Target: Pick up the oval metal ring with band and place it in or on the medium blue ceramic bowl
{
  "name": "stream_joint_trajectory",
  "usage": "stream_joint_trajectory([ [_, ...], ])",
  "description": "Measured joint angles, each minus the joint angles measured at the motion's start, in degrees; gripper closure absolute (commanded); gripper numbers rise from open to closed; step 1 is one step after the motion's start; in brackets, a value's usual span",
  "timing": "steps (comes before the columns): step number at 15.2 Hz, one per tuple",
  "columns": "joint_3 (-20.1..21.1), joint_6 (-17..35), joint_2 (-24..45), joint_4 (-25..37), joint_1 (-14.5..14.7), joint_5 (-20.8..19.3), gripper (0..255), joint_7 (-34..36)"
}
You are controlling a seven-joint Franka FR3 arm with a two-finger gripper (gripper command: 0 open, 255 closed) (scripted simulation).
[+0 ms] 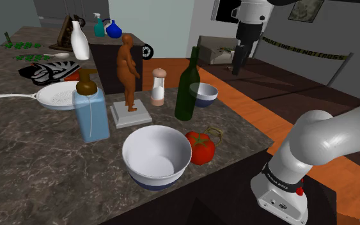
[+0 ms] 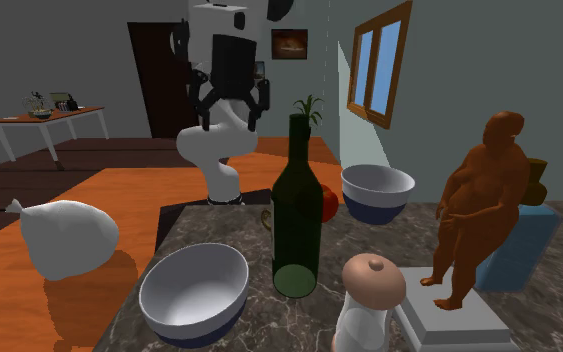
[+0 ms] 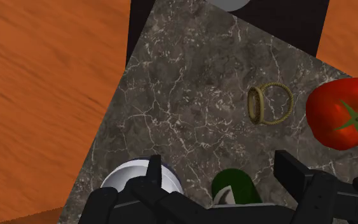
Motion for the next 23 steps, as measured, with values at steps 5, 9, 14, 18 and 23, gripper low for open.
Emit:
stream_joint_trajectory([
  [5, 1.82, 4.31, -3.41, -7.24, 1.26, 1.34, 0, 1.95],
  [9, 4.43, 10.52, -5.45, -14.87, 2.99, 3.16, 0, 4.50],
  [14, 7.97, 19.25, -6.86, -24.12, 5.54, 5.62, 0, 7.64],
  [18, 11.29, 26.60, -6.16, -30.21, 7.86, 7.87, 0, 10.49],
  [23, 12.47, 31.97, -4.26, -33.56, 8.23, 8.50, 0, 11.39],
])
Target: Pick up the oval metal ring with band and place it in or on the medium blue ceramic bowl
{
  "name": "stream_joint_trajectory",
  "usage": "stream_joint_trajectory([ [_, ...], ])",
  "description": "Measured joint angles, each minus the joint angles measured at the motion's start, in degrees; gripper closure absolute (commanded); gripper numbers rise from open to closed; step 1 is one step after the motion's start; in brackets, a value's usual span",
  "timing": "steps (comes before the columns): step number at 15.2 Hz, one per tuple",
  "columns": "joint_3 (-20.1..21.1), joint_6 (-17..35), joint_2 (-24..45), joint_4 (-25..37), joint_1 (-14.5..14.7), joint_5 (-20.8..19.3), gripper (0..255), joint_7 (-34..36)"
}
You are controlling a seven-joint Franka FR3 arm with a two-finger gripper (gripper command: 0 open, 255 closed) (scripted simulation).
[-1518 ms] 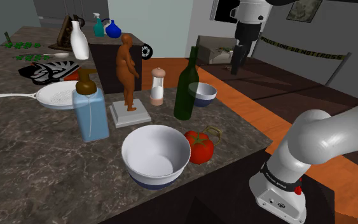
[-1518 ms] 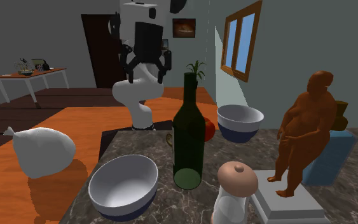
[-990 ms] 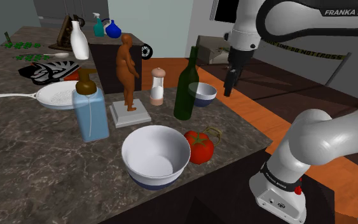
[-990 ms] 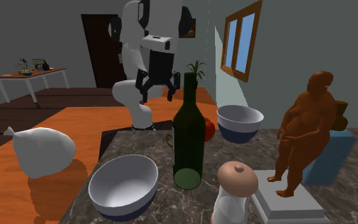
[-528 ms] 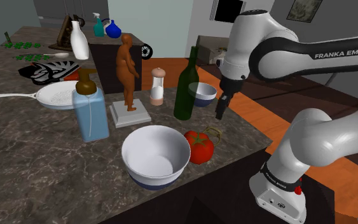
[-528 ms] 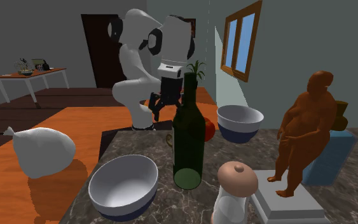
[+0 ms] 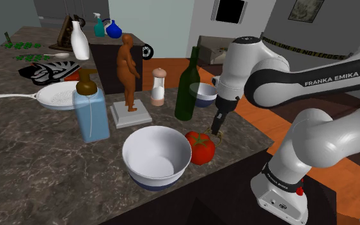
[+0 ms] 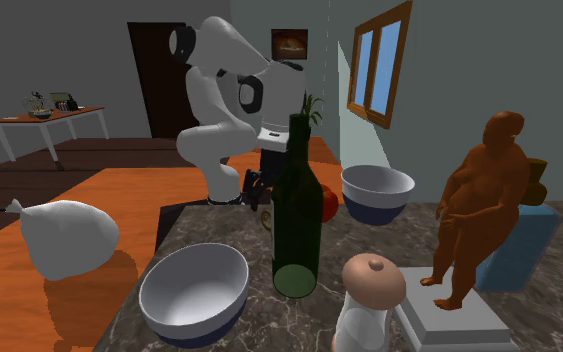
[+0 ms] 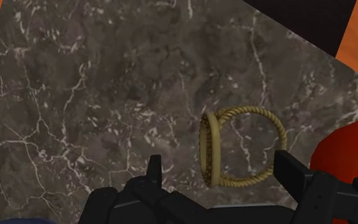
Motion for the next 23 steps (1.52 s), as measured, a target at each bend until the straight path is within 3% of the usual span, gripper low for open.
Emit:
stream_joint_trajectory([
  [3, 0.27, 2.88, 1.31, -1.55, -0.20, 0.02, 0, 0.10],
  [9, 0.37, 3.86, 1.67, -2.15, -0.23, 0.05, 0, 0.15],
  [10, 0.37, 3.87, 1.67, -2.16, -0.23, 0.05, 255, 0.15],
  [20, 0.36, 3.87, 1.65, -2.16, -0.23, 0.04, 255, 0.15],
  [23, -0.03, 1.83, 0.66, -1.07, -0.27, -0.13, 255, -0.17],
])
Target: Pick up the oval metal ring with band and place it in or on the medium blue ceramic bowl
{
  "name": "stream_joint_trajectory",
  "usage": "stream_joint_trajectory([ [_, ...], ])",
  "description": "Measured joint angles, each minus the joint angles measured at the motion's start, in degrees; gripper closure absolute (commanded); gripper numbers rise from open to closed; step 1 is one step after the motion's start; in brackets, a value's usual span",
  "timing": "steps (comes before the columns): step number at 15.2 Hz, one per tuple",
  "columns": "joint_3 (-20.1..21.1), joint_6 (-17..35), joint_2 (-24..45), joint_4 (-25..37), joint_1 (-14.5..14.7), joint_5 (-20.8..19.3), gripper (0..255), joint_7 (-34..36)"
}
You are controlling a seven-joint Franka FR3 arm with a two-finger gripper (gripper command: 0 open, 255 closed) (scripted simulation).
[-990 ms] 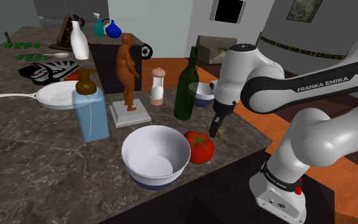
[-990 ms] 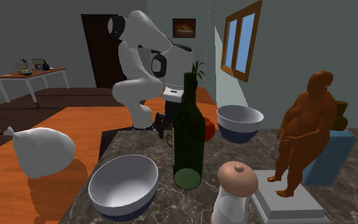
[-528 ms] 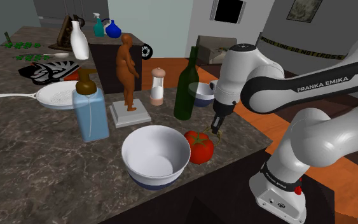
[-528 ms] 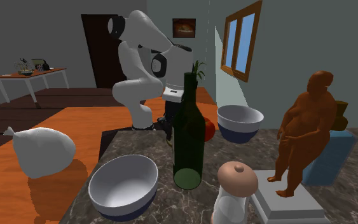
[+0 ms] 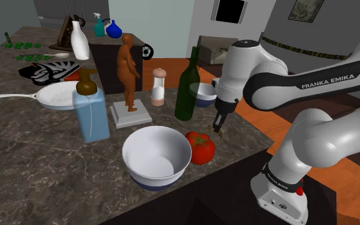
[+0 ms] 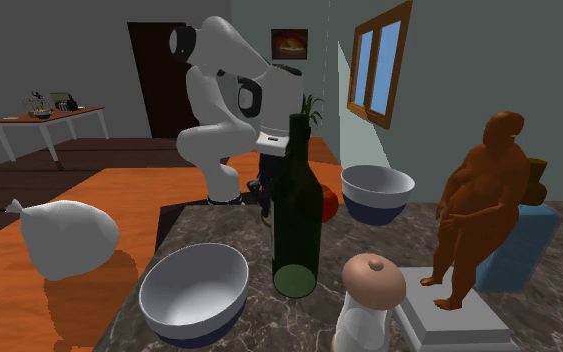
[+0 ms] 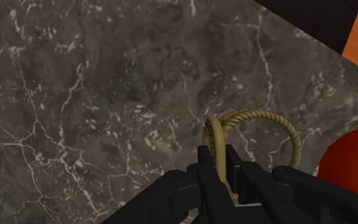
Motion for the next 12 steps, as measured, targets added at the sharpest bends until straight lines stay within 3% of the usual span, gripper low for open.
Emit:
stream_joint_trajectory([
  [12, -1.93, -11.07, -4.13, 7.09, -0.33, -1.02, 255, -1.51],
])
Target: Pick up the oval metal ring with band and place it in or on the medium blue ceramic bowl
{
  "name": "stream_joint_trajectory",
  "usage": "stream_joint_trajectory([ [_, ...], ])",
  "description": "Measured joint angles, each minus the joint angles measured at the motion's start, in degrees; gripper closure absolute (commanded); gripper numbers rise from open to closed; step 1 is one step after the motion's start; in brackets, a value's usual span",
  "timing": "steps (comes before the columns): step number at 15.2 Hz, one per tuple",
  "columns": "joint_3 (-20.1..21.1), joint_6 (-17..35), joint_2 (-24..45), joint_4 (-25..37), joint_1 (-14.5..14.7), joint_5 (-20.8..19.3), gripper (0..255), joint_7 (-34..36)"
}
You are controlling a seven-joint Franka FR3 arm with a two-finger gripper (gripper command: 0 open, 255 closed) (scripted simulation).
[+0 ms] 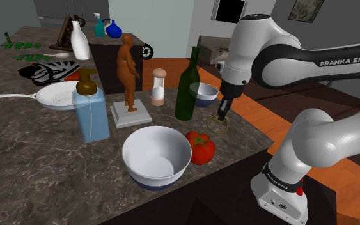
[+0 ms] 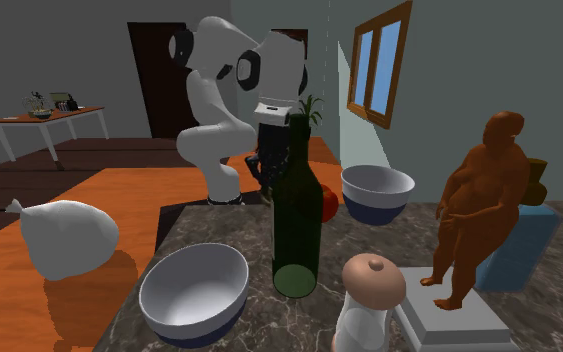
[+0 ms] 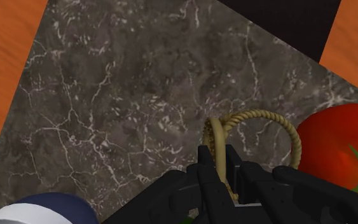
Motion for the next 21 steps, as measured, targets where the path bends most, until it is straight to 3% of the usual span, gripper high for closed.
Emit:
stream_joint_trajectory([
  [21, -2.09, -15.82, -0.16, 15.82, -1.13, -1.72, 255, -1.79],
])
